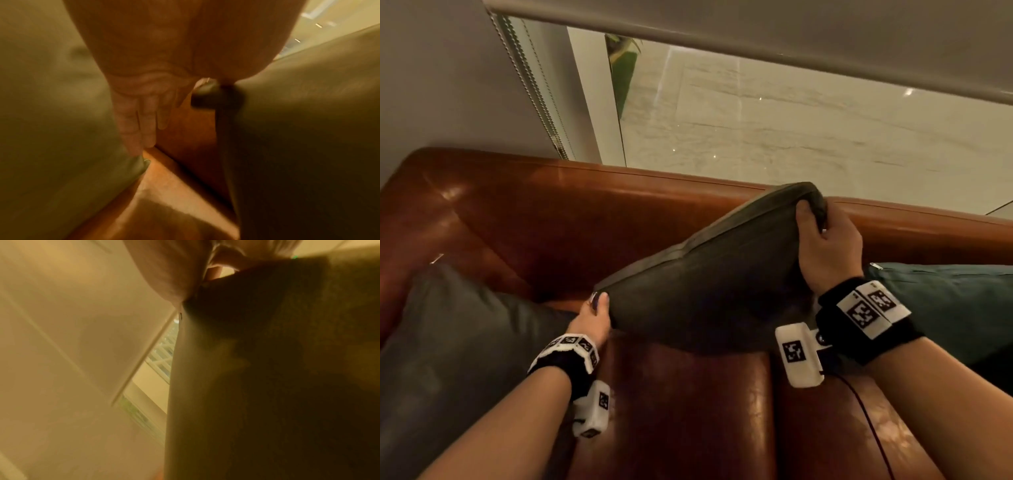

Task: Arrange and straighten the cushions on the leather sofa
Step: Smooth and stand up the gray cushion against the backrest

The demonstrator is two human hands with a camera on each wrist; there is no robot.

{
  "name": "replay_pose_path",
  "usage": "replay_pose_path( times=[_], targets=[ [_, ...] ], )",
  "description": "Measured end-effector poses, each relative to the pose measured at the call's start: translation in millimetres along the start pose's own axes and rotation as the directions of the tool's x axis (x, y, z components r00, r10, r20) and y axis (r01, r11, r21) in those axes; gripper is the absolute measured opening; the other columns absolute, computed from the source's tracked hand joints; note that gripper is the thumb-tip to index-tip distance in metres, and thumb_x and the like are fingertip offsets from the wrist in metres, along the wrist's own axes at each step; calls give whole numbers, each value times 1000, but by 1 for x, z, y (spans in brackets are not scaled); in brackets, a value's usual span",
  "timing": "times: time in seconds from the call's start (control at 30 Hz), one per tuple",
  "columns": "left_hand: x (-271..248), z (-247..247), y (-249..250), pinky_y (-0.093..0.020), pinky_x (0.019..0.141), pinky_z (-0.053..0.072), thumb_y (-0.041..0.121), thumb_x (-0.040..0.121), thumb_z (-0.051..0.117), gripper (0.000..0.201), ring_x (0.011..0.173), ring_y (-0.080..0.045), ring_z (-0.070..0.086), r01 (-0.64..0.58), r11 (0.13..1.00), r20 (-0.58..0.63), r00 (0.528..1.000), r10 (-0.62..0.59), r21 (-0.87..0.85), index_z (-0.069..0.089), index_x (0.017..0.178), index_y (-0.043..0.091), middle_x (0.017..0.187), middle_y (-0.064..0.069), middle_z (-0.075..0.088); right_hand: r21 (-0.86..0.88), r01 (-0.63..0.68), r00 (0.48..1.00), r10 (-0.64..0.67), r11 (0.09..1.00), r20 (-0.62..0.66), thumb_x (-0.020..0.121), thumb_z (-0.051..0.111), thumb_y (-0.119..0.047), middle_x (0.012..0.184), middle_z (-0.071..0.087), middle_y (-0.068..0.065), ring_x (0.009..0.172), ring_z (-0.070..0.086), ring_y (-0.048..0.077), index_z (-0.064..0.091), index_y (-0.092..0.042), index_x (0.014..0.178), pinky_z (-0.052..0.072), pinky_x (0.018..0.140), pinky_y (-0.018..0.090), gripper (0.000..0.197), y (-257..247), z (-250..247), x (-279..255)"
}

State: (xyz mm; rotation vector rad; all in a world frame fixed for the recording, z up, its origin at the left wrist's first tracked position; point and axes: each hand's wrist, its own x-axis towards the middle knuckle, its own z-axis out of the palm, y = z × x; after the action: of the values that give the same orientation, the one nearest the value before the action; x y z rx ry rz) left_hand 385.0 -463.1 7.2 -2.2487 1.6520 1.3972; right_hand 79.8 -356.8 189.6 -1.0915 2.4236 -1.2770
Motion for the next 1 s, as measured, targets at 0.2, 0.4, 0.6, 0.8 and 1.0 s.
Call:
replay_pose_path(
  times=[0.2, 0.4, 0.6, 0.8, 1.0],
  targets=[
    [-25, -64, 58, -39, 95, 37, 47, 103, 28, 61, 121, -44, 49, -244, 926, -408, 906, 112, -288, 59, 121, -3, 128, -31, 56, 150, -226, 971, 234, 962, -40, 95, 50, -46, 96, 66, -4, 90, 61, 16, 63, -24, 98, 46, 81, 29, 26, 19, -7, 20],
    [-1, -52, 77, -40, 96, 38, 48, 100, 36, 61, 120, -43, 52, -223, 973, -225, 953, 206, -55, 61, 116, -4, 127, -29, 58, -227, -615, 742, 652, 755, 159, 89, 44, -63, 107, 69, 18, 103, 64, 38, 70, -6, 95, 49, 94, 42, 63, 128, 30, 18],
    [7, -43, 46, -39, 84, 48, 57, 89, 53, 47, 95, -28, 64, -381, 912, -396, 869, 296, -153, 71, 97, 15, 94, -9, 71, -273, -428, 897, 442, 861, -12, 98, 48, -47, 73, 56, 12, 77, 48, 27, 71, -5, 78, 39, 78, 35, 52, 135, 19, 21],
    [30, -27, 52, -56, 80, 57, 67, 79, 51, 36, 90, -31, 69, -286, 877, -227, 951, 211, -386, 70, 80, 36, 94, -4, 72, -232, -513, 856, 512, 826, -73, 100, 46, -41, 98, 68, 22, 103, 60, 40, 73, -4, 95, 43, 90, 39, 46, 154, 17, 38],
    [39, -20, 64, -51, 96, 50, 39, 96, 46, 29, 107, -34, 63, -429, 826, -287, 896, 339, -365, 67, 112, 28, 111, -4, 70, -180, -532, 846, 531, 828, -57, 87, 66, -45, 113, 72, 8, 114, 62, 26, 71, -14, 116, 44, 102, 33, 42, 165, 22, 40]
  ],
)
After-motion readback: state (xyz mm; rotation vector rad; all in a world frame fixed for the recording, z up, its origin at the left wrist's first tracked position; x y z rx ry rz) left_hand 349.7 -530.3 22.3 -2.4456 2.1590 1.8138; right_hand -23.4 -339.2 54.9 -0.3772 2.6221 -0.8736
